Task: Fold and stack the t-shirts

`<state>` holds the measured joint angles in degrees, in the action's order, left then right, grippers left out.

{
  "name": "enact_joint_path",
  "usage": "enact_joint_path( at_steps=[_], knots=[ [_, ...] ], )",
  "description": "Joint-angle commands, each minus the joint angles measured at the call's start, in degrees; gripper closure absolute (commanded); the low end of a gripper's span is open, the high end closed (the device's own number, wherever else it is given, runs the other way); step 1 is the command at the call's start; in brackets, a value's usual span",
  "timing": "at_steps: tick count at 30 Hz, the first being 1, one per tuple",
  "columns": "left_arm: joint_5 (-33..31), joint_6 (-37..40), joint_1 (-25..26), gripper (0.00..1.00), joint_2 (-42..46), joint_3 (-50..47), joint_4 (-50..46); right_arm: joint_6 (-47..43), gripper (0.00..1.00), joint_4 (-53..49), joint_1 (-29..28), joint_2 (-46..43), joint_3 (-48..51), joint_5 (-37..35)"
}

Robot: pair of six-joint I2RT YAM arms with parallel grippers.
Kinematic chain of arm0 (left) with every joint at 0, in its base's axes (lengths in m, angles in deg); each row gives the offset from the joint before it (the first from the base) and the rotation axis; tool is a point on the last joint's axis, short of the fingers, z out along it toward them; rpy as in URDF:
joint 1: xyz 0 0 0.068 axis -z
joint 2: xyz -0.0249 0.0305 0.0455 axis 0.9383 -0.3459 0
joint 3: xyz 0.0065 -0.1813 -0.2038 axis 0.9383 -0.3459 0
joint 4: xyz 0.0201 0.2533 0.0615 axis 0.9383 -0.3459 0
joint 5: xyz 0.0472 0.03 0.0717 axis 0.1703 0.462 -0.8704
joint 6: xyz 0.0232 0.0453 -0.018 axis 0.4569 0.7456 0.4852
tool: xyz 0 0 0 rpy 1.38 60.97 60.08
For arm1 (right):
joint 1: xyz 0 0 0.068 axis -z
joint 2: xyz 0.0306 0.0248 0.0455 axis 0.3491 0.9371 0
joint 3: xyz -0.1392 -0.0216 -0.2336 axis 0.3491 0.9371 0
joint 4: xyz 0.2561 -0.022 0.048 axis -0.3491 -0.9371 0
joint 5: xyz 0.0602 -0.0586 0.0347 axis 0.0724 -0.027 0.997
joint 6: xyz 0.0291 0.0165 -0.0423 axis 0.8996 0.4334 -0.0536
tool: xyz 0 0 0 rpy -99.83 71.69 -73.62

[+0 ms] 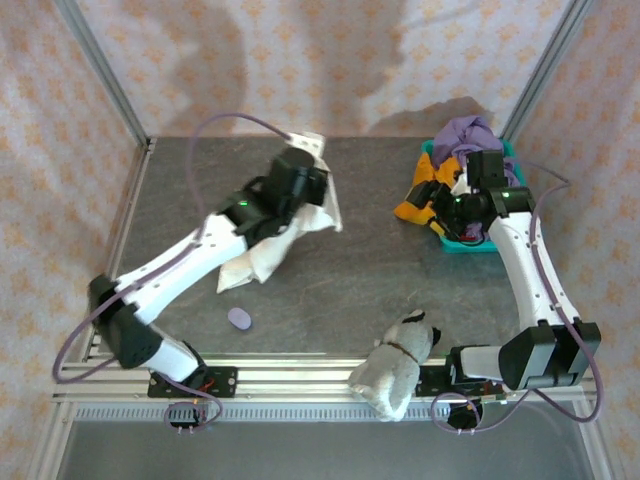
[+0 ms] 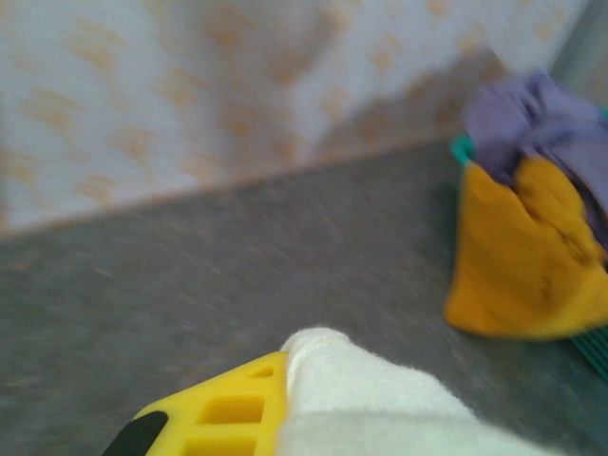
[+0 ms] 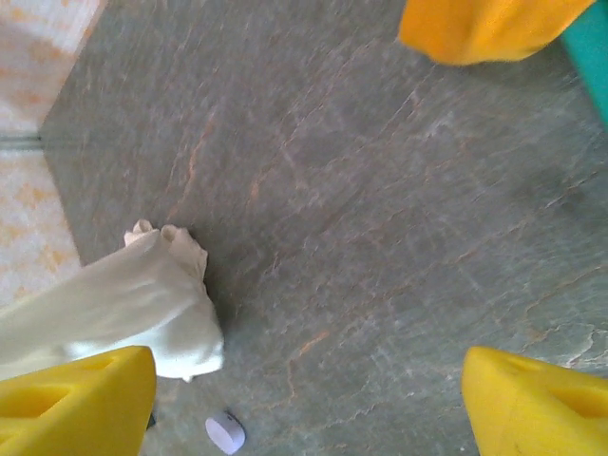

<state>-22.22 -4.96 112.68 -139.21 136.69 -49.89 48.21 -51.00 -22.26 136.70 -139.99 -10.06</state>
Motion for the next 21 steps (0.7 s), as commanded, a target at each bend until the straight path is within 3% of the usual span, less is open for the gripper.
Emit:
enact_joint_path(
  at_steps=[1,5,9,14,17,21],
  knots=[
    [4.75,-4.58,4.41,0.94,-5.45,7.58,-2.49,-0.07,0.16,0.26,2.97,-0.68,-0.89,-0.64],
    [5.11,-5.06,4.63,0.95,-10.28,16.65,-8.45,-2.14,0.16,-1.06,3.45,0.63,-1.62,2.87],
    [2.95,-3.11,4.31,0.95,-9.75,23.37,-13.99,-1.57,0.16,3.27,3.36,0.58,1.53,8.91],
    [3.48,-4.88,-0.73,0.95,-5.54,30.31,-28.76,0.66,0.16,9.89,0.05,0.94,5.34,11.62],
    [5.06,-7.23,-5.49,0.95,0.09,26.66,-34.1,3.49,0.17,12.2,-6.27,3.81,6.12,11.89],
    [6.27,-9.43,-13.01,0.94,11.51,11.99,-34.09,8.37,0.17,18.79,-13.69,7.47,8.66,8.92]
  ],
)
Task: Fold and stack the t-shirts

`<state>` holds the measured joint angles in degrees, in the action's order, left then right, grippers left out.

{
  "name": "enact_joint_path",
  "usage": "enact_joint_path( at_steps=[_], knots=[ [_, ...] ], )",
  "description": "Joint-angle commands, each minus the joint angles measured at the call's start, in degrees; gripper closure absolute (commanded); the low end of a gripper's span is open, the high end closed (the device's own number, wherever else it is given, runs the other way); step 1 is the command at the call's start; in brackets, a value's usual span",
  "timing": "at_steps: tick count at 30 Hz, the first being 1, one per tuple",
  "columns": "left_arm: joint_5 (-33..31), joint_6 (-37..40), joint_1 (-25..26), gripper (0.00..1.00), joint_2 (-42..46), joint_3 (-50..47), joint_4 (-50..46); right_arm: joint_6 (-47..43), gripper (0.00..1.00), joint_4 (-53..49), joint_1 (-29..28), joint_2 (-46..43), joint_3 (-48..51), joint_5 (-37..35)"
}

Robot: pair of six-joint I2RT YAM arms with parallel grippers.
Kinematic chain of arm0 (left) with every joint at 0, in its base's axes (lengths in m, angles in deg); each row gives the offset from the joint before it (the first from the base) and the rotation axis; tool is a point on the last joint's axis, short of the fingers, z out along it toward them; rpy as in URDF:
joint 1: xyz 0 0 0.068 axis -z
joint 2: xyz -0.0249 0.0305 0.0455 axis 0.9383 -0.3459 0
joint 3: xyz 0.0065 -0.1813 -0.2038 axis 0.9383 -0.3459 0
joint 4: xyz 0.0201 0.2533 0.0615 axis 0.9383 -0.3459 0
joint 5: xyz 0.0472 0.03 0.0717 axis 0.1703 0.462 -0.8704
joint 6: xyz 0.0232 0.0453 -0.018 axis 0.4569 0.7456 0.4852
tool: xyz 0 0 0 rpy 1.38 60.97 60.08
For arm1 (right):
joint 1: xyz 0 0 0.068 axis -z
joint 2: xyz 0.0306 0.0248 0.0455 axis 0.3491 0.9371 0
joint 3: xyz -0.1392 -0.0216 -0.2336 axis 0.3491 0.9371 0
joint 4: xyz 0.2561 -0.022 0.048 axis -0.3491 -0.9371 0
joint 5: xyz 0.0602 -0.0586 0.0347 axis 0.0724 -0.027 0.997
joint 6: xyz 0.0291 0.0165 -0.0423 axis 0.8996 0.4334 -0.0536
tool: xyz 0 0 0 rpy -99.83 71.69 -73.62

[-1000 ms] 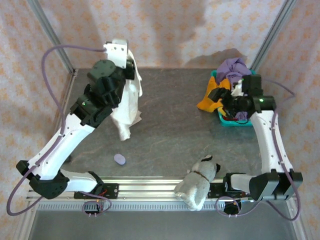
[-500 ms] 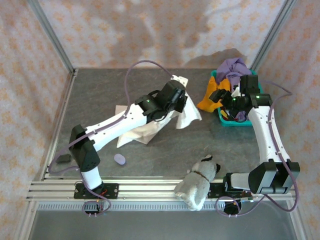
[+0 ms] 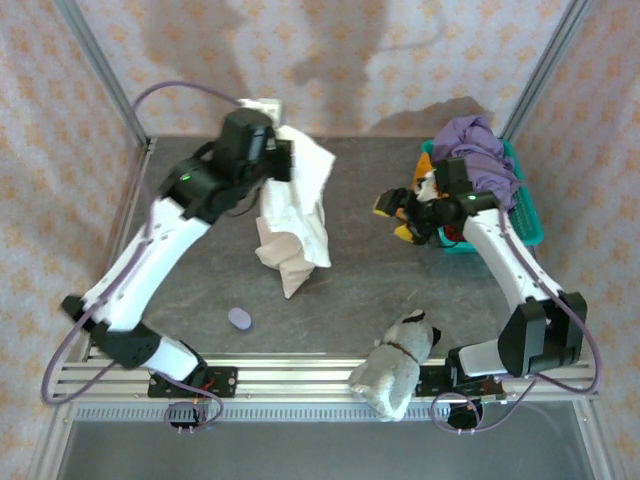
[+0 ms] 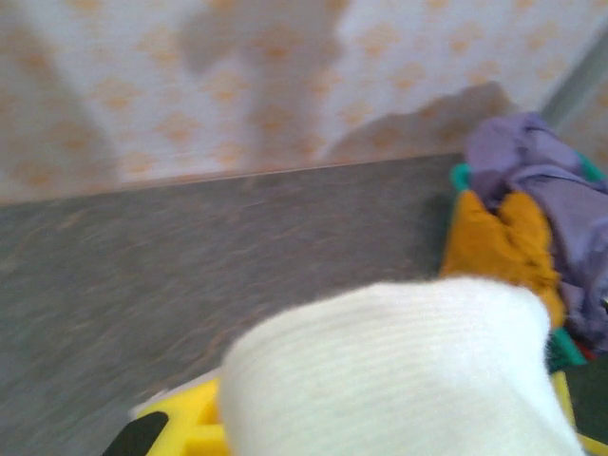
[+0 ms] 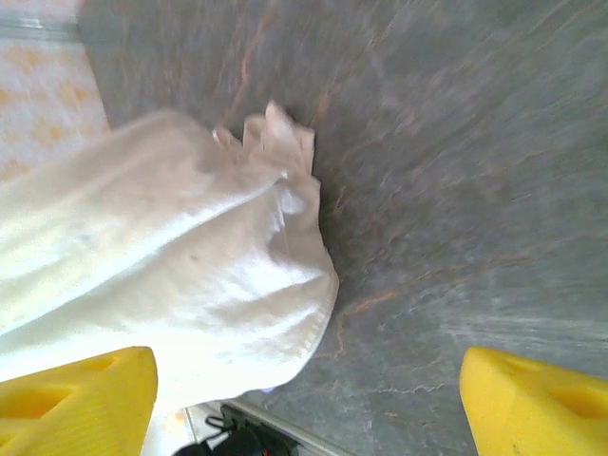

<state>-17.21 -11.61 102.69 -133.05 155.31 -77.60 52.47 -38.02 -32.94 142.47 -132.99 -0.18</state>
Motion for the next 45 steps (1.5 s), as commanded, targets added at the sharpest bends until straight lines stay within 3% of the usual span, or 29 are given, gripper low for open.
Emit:
enact_joint_path(
  at_steps=[1,7,14,21,24,29,32,39,45],
  knots=[
    [2.32,-3.69,-5.95,0.94,8.85,-11.07,-5.77,5.19,0.17,7.31,-4.55,2.69,1.91,-2.0],
    [14.92,-5.64,-23.62,0.92,21.52,-29.29,-2.83,9.33,0.19,13.33,-12.21,13.05,-2.31,-4.07],
    [19.5,-3.34,-30.99,0.94,20.52,-34.98,-2.75,9.41,0.24,14.44,-19.59,28.23,-13.46,-5.17],
    [19.5,-1.83,-32.75,0.94,20.43,-34.63,-3.49,9.42,0.36,16.26,-20.09,35.75,-19.81,-5.35],
    [19.81,-1.65,-32.84,0.93,20.47,-34.58,-3.85,11.15,0.46,19.09,-20.14,38.64,-21.06,-2.28],
    [19.68,-1.8,-32.85,0.93,20.67,-34.33,-3.96,15.86,0.49,22.59,-20.79,41.5,-22.17,2.44],
    [19.77,-2.16,-32.92,0.93,20.65,-33.78,-3.84,18.05,0.61,25.67,-20.89,41.29,-21.16,2.65],
    [18.85,-1.02,-32.93,0.94,20.07,-31.09,-4.88,13.09,0.98,16.31,-20.89,38.19,-25.11,-3.39],
    [16.61,1.16,-32.95,0.94,18.54,-24.73,-5.97,4.96,1.0,1.96,-20.06,29.35,-29.57,-15.29]
  ],
)
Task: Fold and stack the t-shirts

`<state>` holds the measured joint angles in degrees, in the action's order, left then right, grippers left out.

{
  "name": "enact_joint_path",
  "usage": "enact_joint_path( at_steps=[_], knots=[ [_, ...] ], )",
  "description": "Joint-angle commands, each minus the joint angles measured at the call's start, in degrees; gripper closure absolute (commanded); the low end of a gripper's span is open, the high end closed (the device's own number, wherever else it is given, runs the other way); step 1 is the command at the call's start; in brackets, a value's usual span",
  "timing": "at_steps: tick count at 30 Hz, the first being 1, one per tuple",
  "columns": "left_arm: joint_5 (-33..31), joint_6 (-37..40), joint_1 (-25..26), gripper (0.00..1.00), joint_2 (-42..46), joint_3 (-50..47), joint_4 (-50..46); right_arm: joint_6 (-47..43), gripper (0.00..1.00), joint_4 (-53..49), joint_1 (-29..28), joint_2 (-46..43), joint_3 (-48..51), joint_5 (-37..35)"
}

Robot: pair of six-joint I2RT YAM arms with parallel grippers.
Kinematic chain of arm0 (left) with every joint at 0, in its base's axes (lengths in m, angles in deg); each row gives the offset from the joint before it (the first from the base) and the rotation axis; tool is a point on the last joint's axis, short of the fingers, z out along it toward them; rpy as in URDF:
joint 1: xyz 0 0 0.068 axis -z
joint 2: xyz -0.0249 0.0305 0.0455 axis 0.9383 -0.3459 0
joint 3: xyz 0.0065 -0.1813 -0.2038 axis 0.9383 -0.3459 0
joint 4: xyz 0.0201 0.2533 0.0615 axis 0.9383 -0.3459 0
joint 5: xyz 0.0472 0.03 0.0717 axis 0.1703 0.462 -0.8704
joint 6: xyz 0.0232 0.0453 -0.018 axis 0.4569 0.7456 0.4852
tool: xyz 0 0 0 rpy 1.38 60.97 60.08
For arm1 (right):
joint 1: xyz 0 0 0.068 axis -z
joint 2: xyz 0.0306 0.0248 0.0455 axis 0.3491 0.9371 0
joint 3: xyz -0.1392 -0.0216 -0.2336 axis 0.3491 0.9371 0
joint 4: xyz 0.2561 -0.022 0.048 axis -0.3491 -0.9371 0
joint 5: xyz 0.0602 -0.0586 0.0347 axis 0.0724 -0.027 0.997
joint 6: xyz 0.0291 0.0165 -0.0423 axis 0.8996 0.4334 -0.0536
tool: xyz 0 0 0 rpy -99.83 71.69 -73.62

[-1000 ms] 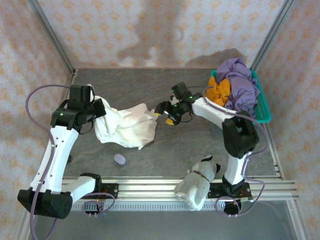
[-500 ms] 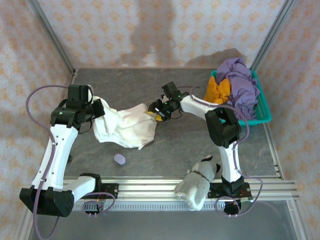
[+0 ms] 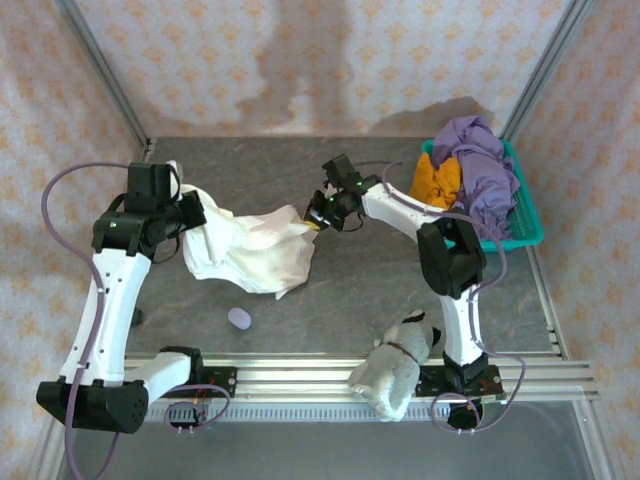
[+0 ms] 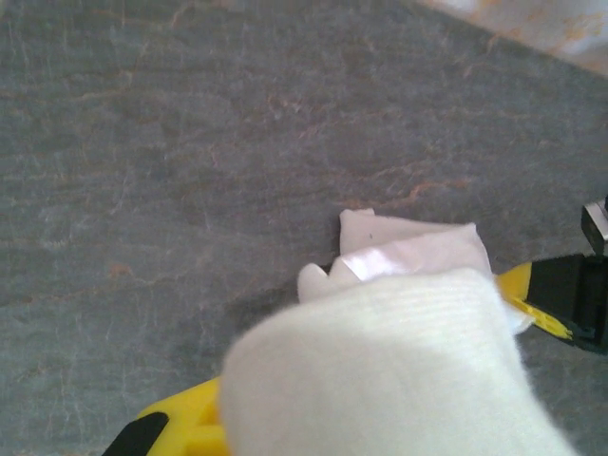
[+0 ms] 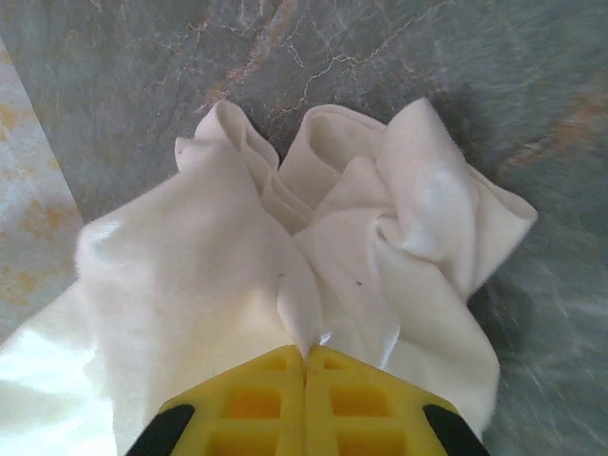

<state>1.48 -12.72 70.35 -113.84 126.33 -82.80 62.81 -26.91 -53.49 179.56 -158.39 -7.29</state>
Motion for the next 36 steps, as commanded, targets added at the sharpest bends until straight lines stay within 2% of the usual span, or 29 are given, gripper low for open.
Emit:
enact_joint_path(
  at_steps=[1,7,9,12,16,20,23,25,28,31,36],
  knots=[
    [-2.45,2.65,-0.58,0.94,-1.24,6.25,-0.97,-6.96,1.0,-12.21,0.86,-9.77,-5.82,-10.64],
    [-6.91,2.38,-0.58,0.94,-3.76,18.68,0.51,-14.5,1.0,-27.6,1.5,-20.39,-16.78,-24.55],
    [-6.92,1.71,-0.66,0.94,-4.27,21.88,1.76,-14.66,1.0,-29.18,1.42,-24.53,-16.4,-26.62],
    [-3.19,0.36,-0.58,0.94,-3.92,24.58,4.58,-14.62,1.0,-29.42,0.13,-31.54,-13.2,-31.26],
    [-1.19,-1.8,-0.59,0.93,-1.51,22.08,7.56,-14.86,1.0,-29.82,-1.57,-37.18,-6.25,-35.9],
    [0.8,-2.63,-0.58,0.93,-0.25,15.28,6.83,-13.4,1.0,-27.97,-1.59,-40.81,2.55,-36.65],
    [2.5,-3.97,-0.62,0.94,0.89,9.93,9.01,-13.58,1.0,-25.32,-1.57,-42.51,4.8,-37.52],
    [3.66,-4.75,-0.62,0.94,1.6,8.68,11.05,-15.04,1.0,-25.31,-1.57,-42.37,2.42,-38.61],
    [8.9,-3.88,-0.58,0.94,2.67,10.11,14.41,-17.68,1.0,-25.19,-1.57,-42.17,-2.96,-39.92],
    [10.3,-3.65,-0.58,0.93,4.3,11.36,18.68,-20.92,1.0,-25.56,-1.57,-42.17,-9.57,-41.04],
    [13.5,-1.42,-0.58,0.93,2.35,16.55,17.22,-23.07,1.0,-27.68,-1.57,-42.65,-18.01,-41.48]
  ],
)
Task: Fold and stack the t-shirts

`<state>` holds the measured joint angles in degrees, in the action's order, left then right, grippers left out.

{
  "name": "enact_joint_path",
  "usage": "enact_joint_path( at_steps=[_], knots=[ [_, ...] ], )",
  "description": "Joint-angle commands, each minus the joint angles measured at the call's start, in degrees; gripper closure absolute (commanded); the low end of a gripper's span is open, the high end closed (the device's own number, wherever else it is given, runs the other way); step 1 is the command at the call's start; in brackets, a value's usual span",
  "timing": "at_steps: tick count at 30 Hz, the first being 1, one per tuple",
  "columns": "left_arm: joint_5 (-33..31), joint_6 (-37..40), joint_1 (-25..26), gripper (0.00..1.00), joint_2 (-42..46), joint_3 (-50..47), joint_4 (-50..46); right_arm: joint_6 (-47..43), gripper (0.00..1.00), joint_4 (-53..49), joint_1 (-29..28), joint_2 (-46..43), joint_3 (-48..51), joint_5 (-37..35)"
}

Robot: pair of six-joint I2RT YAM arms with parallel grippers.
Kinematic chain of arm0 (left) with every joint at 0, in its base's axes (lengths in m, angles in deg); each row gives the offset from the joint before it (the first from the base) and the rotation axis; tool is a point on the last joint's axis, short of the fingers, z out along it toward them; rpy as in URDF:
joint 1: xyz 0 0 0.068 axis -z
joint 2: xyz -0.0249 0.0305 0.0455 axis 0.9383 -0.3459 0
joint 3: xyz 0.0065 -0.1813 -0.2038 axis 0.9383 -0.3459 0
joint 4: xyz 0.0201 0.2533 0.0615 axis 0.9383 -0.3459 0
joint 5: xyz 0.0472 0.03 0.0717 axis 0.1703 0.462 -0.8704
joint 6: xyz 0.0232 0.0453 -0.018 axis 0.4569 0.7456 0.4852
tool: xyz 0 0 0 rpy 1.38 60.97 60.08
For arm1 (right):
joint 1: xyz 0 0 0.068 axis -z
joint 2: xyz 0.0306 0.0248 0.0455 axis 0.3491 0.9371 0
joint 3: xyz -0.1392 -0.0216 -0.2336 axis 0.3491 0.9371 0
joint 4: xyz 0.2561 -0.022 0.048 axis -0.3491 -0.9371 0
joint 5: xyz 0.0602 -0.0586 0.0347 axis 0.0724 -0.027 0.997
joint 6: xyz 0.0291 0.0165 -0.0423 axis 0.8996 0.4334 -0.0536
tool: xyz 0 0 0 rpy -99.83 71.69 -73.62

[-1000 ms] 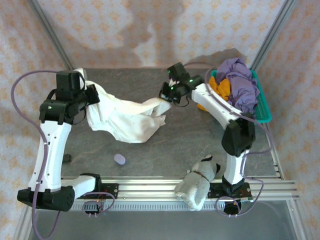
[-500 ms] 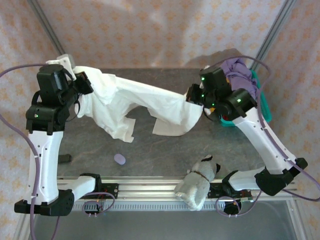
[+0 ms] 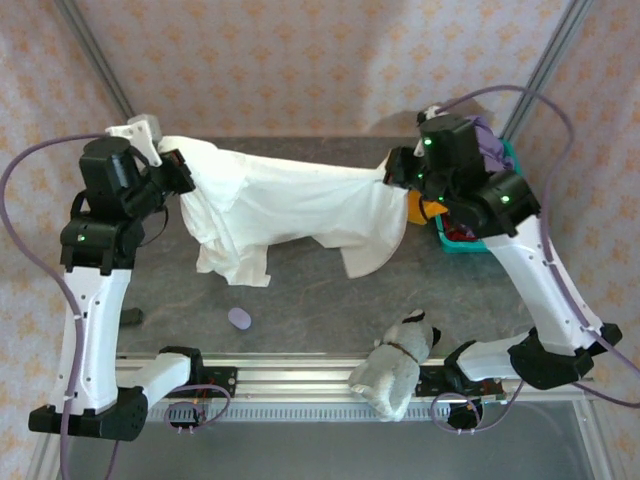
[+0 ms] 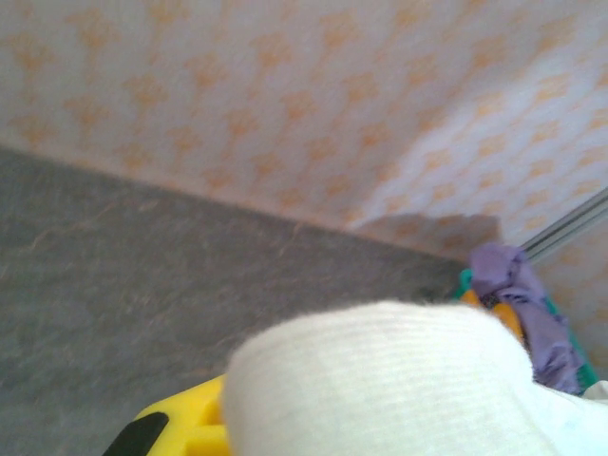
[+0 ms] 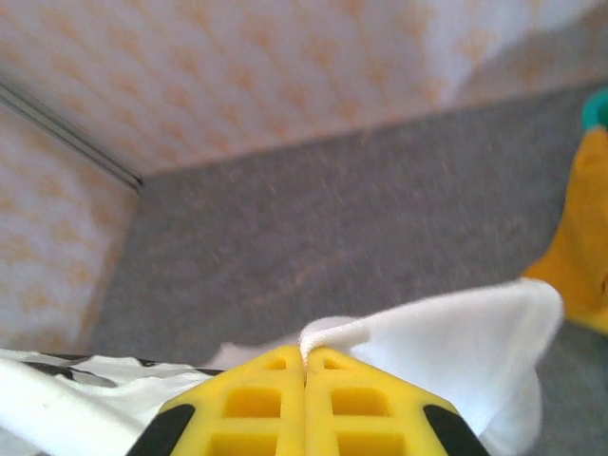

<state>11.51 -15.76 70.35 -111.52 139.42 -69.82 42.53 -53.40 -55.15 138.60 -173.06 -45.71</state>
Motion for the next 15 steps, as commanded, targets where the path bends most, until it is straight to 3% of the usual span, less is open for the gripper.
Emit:
enact_joint_path(
  at_steps=[1,5,10,15],
  knots=[
    [3.69,1.68,-0.59,0.93,-0.48,3.84,3.97,-2.82,1.0,-1.45,0.09,-1.87,-3.65,-3.25],
    [3.45,2.62,-0.58,0.93,-2.89,2.53,3.66,-1.65,1.0,-2.0,0.09,-1.67,0.18,-3.35],
    [3.38,5.53,-0.58,0.93,-7.51,-3.64,1.93,1.83,1.0,0.98,0.09,0.18,13.71,-3.61],
    [3.24,7.15,-0.58,0.91,-15.09,-13.72,2.77,3.69,1.0,7.01,0.93,8.16,24.87,-0.61]
  ],
)
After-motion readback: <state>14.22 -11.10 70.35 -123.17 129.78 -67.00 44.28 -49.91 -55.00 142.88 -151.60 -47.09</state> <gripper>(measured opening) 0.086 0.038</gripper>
